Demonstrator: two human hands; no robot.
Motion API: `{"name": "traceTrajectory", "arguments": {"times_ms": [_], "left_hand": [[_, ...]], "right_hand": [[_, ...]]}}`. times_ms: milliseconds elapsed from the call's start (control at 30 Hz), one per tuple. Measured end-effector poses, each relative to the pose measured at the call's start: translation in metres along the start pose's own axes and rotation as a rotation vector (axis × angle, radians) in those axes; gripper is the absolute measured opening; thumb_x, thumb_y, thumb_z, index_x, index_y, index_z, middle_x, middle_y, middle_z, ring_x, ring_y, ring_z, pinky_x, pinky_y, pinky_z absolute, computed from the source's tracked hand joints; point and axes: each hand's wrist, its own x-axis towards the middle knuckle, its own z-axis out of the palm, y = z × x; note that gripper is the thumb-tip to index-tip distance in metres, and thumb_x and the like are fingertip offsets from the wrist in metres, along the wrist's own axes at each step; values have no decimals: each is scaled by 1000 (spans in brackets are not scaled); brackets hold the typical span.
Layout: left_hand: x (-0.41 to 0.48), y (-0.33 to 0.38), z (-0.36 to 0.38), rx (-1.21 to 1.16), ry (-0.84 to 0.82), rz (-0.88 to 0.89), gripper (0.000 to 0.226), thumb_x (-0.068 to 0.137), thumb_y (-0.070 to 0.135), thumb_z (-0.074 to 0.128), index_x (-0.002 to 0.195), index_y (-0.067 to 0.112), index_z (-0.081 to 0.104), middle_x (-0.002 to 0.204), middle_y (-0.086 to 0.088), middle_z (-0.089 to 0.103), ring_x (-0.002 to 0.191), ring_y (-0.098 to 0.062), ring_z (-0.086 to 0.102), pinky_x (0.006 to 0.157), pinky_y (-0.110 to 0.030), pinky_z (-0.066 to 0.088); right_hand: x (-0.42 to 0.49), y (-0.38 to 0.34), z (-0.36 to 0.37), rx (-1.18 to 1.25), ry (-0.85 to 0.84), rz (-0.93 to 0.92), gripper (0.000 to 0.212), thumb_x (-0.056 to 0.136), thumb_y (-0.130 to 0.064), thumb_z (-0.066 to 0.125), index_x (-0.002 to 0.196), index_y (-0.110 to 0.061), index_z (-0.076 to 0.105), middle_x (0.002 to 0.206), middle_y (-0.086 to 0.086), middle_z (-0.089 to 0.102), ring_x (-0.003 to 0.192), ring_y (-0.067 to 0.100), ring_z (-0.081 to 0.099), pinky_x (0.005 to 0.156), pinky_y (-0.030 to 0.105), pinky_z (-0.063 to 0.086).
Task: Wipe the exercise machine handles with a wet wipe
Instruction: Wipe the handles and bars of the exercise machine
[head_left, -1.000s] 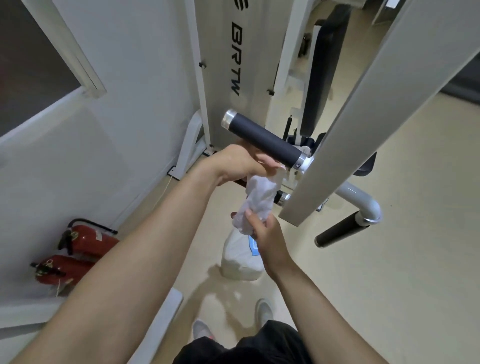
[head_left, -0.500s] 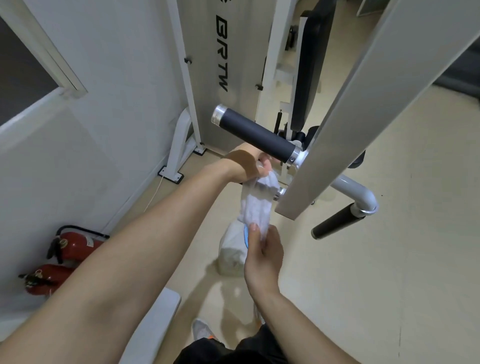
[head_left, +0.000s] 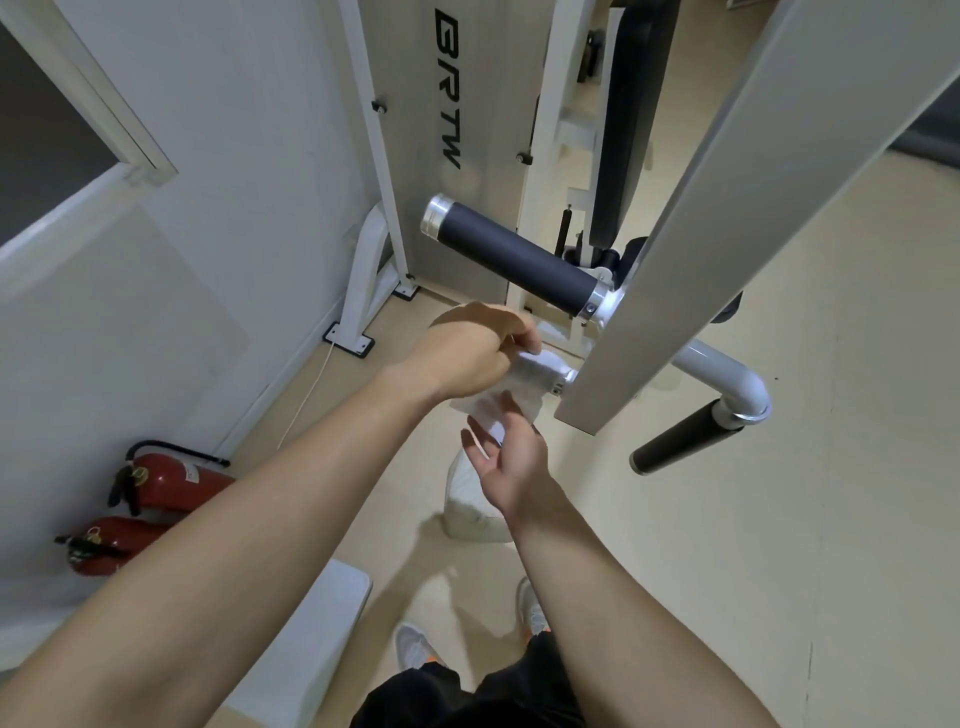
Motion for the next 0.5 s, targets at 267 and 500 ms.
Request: {"name": "traceTrajectory", "arguments": {"times_ms": [267,500], "left_hand": [[-4,-12,13,154,6,147,36,77,32,73,108,38,57,104,14,64,92,-11,57,87,-27,38],[-2,-5,18,234,-9,165,31,78,25,70,92,30,42,88,12,52,81,-13,49,85,-29,32]], "right_hand": [[-7,0,27,162,39,194,52,90,-50,67,131,-21,51,113,12,49,94,28,62,60,47,58],[-37,8,15,195,-55,-154,33,91,7,42,99,-12,68,92,4,67,95,23,59,93,39,55]]}}
